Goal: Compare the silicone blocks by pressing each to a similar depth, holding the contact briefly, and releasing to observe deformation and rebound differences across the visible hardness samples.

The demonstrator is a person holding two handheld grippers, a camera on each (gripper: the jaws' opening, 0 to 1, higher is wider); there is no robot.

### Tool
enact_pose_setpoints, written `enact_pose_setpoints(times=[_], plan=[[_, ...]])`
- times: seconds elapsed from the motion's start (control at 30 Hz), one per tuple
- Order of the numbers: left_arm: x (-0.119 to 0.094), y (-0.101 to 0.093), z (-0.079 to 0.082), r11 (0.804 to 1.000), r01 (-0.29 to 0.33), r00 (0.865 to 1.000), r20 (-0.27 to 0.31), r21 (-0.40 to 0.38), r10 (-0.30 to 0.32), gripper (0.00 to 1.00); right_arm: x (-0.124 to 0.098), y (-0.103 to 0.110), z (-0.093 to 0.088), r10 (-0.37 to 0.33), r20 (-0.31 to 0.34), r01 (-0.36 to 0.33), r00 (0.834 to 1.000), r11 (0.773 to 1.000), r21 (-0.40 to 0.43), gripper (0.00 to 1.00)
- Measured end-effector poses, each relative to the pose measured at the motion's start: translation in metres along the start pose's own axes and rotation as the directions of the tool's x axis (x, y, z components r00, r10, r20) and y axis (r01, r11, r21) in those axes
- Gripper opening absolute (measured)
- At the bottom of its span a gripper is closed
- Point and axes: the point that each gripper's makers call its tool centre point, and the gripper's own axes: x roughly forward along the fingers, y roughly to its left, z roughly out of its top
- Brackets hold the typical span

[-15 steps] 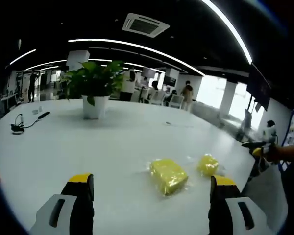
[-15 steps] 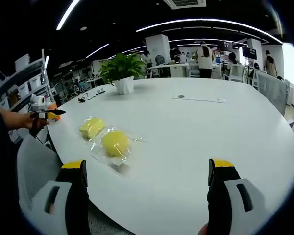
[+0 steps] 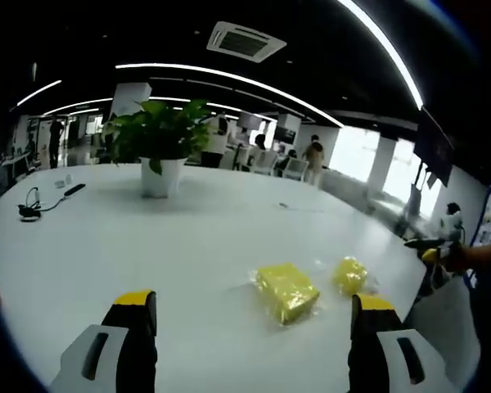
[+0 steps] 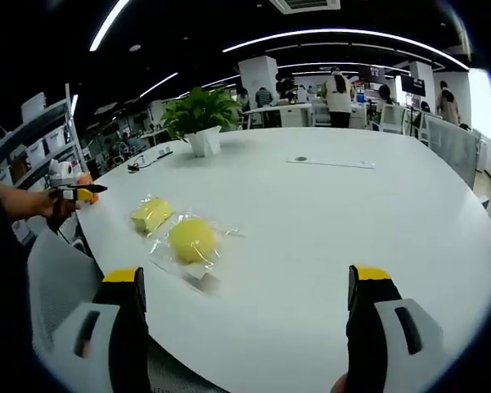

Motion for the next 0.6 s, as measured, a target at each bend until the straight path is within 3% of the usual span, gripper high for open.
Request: enact_pose_setpoints(times=[0.2, 0.33, 0.47, 0.57, 0.6], plan=[[-0.002, -0.001, -0.006, 1.0, -0.022, 0.999, -0.028, 0.009, 0.022, 1.0, 0.002, 0.008, 0.004, 0.018, 0.011, -0.018, 1.0, 1.0, -0.006, 0.96], [0.0, -0.007, -0.006, 1.0, -0.002, 0.999, -0.038, -0.02, 0.001, 1.0, 0.004, 0.013, 0.005, 0.023, 0.01, -0.023, 1.0, 1.0, -0.006, 0.96], [0.009, -0.003, 0.0, 1.0, 0.009, 0.999, -0.042, -0.022, -0.01, 1.0, 0.007, 0.012, 0.003, 0.001, -0.02, -0.001, 1.0, 1.0, -0.006, 0.96], [0.002, -0.005, -0.002, 0.999, 0.003, 0.999, -0.054, -0.045, -0.006, 1.0, 0.002, 0.013, -0.004, -0.023, -0.107, 0.02, 0.994, 0.999, -0.025, 0.96], [-0.002, -0.006, -0.003, 0.998, -0.001, 0.997, -0.074, -0.058, -0.004, 1.0, 0.001, 0.013, -0.001, -0.026, -0.102, 0.024, 0.995, 1.0, -0.013, 0.96]])
